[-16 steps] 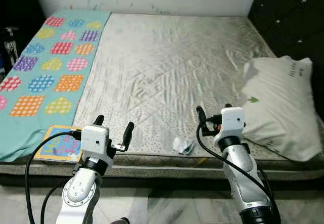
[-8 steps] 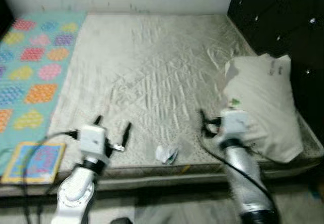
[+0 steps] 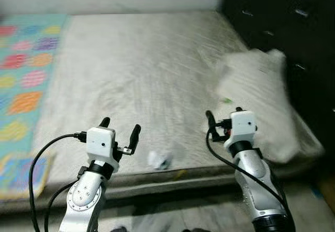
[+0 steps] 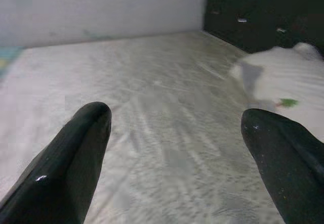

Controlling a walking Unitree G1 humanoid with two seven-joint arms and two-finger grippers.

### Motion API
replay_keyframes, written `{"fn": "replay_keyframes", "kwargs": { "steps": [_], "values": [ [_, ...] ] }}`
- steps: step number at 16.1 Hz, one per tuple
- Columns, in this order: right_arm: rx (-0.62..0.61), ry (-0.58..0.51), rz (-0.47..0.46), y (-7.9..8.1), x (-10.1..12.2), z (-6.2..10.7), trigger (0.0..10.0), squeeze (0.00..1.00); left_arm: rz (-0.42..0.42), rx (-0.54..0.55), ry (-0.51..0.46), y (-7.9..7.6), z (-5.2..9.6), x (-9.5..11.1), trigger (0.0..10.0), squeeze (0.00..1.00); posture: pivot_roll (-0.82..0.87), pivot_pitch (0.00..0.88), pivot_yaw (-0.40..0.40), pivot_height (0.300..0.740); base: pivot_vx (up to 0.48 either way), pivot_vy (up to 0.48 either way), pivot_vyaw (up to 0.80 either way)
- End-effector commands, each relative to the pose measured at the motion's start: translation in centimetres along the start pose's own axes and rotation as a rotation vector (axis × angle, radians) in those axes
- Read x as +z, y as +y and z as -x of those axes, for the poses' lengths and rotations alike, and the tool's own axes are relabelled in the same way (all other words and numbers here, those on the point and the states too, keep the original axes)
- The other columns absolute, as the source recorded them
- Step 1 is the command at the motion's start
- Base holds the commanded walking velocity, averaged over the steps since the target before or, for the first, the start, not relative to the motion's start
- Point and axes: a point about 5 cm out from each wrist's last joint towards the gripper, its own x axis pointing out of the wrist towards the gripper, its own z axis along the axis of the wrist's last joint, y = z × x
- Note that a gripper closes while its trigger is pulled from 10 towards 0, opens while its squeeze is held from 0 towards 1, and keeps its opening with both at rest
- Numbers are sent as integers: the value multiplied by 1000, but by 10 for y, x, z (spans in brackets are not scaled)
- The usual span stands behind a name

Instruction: Clean up the room

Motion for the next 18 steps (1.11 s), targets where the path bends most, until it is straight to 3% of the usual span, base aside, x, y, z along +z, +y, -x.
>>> {"fn": "replay_keyframes", "kwargs": {
  "steps": [1, 11, 15, 18],
  "values": [
    [7, -5, -7, 2, 2, 0, 10000, 0, 0, 0, 30, 1, 2, -5, 10000, 0, 55, 162, -48, 740, 0, 0, 0],
    [7, 4, -19, 1, 0, 1, 10000, 0, 13, 2, 33, 1, 0, -5, 10000, 0, 47, 184, -48, 740, 0, 330, 0],
    [-3, 12, -32, 0, -1, 1, 10000, 0, 11, -11, 23, 0, -1, -3, 10000, 0, 43, 184, -44, 740, 0, 0, 0],
    [-4, 10, -28, -1, 0, 0, 10000, 0, 22, -27, 10, -1, -2, -2, 10000, 0, 41, 188, -43, 740, 0, 0, -642]
  ]
}}
